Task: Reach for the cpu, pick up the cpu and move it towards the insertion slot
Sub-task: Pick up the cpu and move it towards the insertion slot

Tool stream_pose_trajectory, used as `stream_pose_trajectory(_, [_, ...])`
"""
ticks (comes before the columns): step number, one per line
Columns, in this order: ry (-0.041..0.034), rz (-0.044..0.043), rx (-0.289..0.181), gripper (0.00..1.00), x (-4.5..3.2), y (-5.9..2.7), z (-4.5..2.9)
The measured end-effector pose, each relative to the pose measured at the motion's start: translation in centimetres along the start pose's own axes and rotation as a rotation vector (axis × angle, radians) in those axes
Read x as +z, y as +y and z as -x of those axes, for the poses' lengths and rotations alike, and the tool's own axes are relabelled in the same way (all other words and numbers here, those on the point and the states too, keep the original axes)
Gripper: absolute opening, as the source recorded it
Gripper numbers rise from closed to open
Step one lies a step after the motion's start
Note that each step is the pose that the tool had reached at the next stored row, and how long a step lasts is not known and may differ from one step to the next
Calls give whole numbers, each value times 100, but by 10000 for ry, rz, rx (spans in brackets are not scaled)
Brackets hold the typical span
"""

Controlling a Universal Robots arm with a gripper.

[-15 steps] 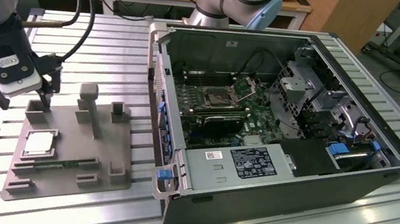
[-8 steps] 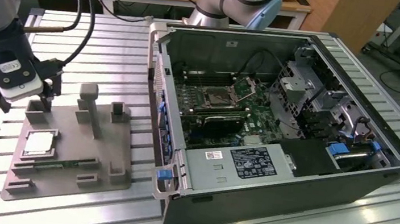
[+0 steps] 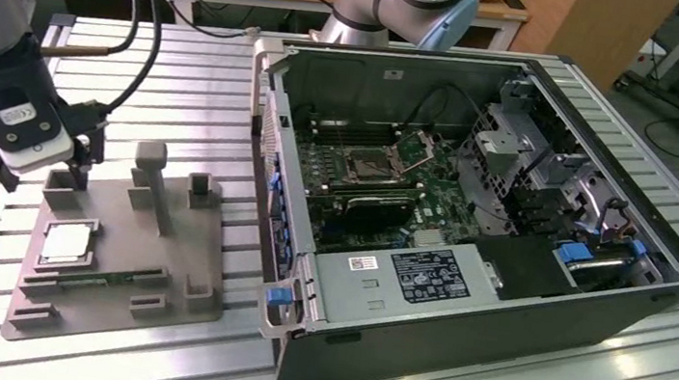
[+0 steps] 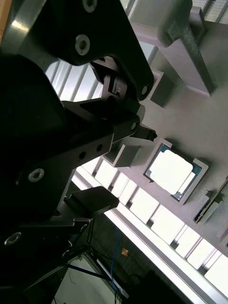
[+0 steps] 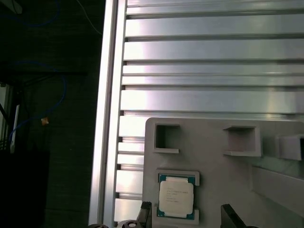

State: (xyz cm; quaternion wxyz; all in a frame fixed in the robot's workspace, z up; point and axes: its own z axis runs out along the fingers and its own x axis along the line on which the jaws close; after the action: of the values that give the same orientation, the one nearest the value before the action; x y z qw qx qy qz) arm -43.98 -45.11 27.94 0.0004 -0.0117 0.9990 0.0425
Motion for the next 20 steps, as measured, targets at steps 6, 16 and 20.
stream_pose_trajectory(6, [0,0,0,66,21,-2,0])
stream_pose_trajectory(16, [0,0,0,66,65,-5,0])
stream_pose_trajectory(20, [0,0,0,66,86,-7,0])
